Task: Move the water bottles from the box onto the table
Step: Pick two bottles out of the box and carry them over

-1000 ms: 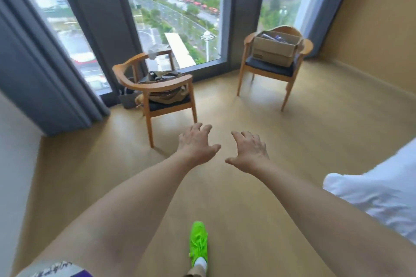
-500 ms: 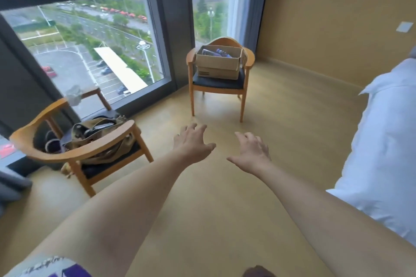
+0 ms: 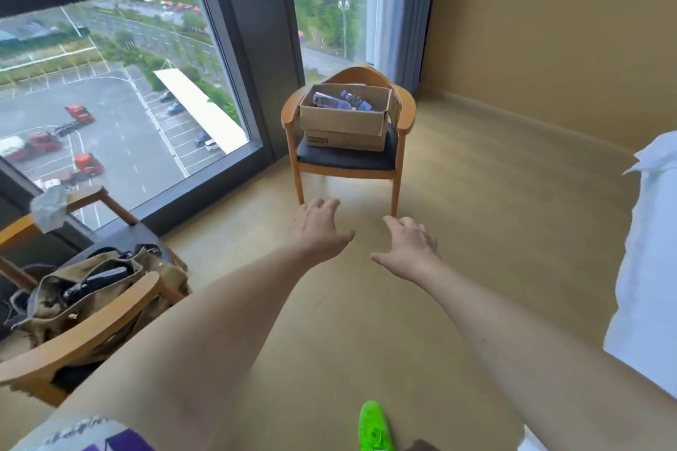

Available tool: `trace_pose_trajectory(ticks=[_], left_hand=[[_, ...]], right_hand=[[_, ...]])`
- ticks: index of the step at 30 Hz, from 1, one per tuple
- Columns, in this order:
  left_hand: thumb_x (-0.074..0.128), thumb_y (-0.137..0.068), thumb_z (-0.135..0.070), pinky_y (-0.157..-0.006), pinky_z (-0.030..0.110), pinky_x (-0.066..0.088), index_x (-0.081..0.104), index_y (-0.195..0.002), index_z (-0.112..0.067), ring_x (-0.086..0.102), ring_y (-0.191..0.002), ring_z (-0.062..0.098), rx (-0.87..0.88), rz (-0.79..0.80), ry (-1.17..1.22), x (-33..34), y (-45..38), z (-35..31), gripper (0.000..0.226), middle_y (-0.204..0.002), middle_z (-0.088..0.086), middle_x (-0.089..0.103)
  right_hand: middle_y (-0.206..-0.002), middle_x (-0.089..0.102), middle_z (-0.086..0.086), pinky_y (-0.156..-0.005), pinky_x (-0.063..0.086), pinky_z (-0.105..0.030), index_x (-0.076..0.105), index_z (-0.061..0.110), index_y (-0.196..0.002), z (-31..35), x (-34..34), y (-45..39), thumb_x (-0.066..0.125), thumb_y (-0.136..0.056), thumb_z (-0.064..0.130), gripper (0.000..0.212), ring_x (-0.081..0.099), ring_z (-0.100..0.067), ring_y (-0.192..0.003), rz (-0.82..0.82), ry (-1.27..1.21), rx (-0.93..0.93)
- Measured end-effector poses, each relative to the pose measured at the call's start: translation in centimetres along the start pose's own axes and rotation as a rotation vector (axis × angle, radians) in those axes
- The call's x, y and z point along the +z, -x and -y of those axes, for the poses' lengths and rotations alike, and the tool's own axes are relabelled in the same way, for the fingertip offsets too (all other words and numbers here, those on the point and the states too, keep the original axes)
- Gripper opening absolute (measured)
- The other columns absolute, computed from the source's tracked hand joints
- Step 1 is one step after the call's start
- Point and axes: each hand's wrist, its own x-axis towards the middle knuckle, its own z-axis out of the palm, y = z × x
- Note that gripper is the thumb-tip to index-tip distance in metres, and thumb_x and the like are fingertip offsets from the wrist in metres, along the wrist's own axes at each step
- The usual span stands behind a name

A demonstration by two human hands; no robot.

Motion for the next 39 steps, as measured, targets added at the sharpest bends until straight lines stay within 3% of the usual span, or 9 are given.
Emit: trace_pose_trajectory(ticks=[10, 17, 25, 39], left_hand=[[0.061, -0.079, -0.056, -0.109, 0.047, 0.043, 0.038, -0.150, -0.029, 0.036, -0.141, 0.028, -0.033, 0.076, 0.025, 0.8, -17.7, -0.3, 0.080, -0.153, 0.004, 0.040], [0.060, -0.081, -0.055, -0.109, 0.049, 0.041, 0.039, -0.149, -0.029, 0.033, -0.140, 0.029, -0.016, 0.058, 0.053, 1.2, -34.6, 1.3, 0.076, -0.152, 0.004, 0.040], [0.063, -0.082, -0.056, -0.103, 0.049, 0.045, 0.044, -0.145, -0.029, 0.039, -0.134, 0.027, 0.043, 0.053, -0.038, -3.5, -54.2, 1.5, 0.071, -0.145, 0.002, 0.047], [0.063, -0.082, -0.055, -0.109, 0.049, 0.040, 0.037, -0.150, -0.027, 0.033, -0.140, 0.031, -0.018, 0.196, -0.031, -2.2, -77.2, 4.8, 0.078, -0.153, 0.005, 0.038]], right_hand=[[-0.151, 0.041, -0.007, -0.108, 0.036, -0.045, 0.033, 0.028, -0.152, 0.2, -2.5, -17.3, 0.068, -0.087, 0.054, 0.078, 0.039, -0.031, -0.137, 0.051, -0.008, -0.004], [-0.149, 0.042, -0.007, -0.108, 0.037, -0.044, 0.035, 0.029, -0.151, 2.1, -4.1, -33.7, 0.068, -0.086, 0.056, 0.078, 0.039, -0.031, -0.137, 0.045, 0.037, 0.018], [-0.146, 0.044, -0.007, -0.105, 0.040, -0.045, 0.036, 0.027, -0.150, 5.7, -8.6, -51.2, 0.065, -0.087, 0.056, 0.075, 0.043, -0.031, -0.133, 0.028, 0.015, 0.077], [-0.145, 0.043, -0.008, -0.107, 0.040, -0.046, 0.035, 0.025, -0.149, 8.1, -8.5, -76.2, 0.066, -0.088, 0.056, 0.075, 0.042, -0.034, -0.135, 0.146, 0.021, 0.064]])
